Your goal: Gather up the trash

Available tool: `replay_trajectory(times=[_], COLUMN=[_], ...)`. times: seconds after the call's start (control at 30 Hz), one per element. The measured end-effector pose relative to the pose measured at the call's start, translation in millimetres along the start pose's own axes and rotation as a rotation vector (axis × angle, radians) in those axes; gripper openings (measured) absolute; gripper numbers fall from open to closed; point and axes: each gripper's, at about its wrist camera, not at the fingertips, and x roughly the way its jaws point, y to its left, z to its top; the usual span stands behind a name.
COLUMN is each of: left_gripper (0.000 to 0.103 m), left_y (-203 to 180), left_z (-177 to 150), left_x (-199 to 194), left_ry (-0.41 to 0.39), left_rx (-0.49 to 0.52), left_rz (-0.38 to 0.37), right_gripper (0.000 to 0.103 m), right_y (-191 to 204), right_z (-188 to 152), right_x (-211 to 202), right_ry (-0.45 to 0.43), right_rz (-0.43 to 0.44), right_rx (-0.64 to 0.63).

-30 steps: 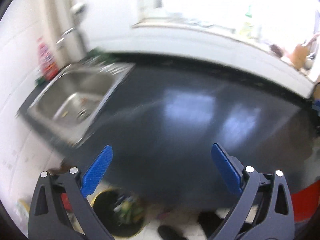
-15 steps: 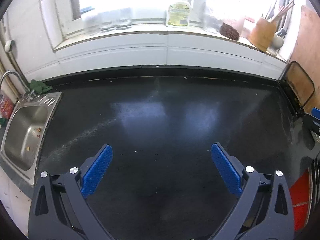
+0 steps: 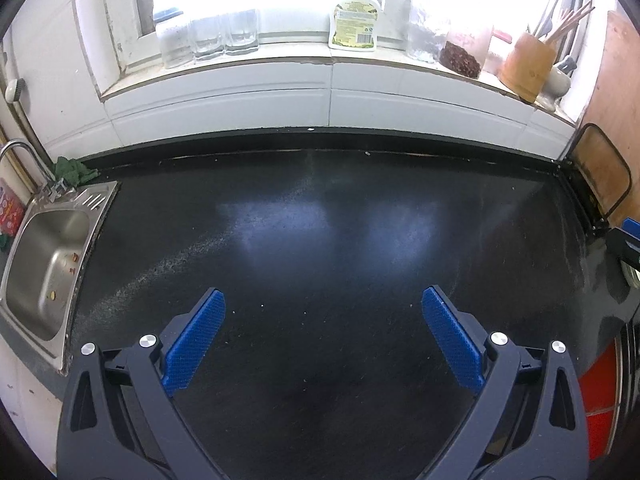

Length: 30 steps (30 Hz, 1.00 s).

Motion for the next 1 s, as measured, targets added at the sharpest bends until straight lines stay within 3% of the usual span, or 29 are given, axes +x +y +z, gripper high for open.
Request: replay_trajectory(times=[1.0], left_gripper=[0.096], left_y=[4.3], left_z=[-4.7], left_x=[-4.0], left_ry=[-0.003], left_rx=[-0.011], left_rz=[-0.003], right_gripper=[0.096], right_y=[3.9], right_z=[0.1], right_x=[-4.0], right_ry=[-0.001], right_rz=[0.002], right_rx=[-0.003])
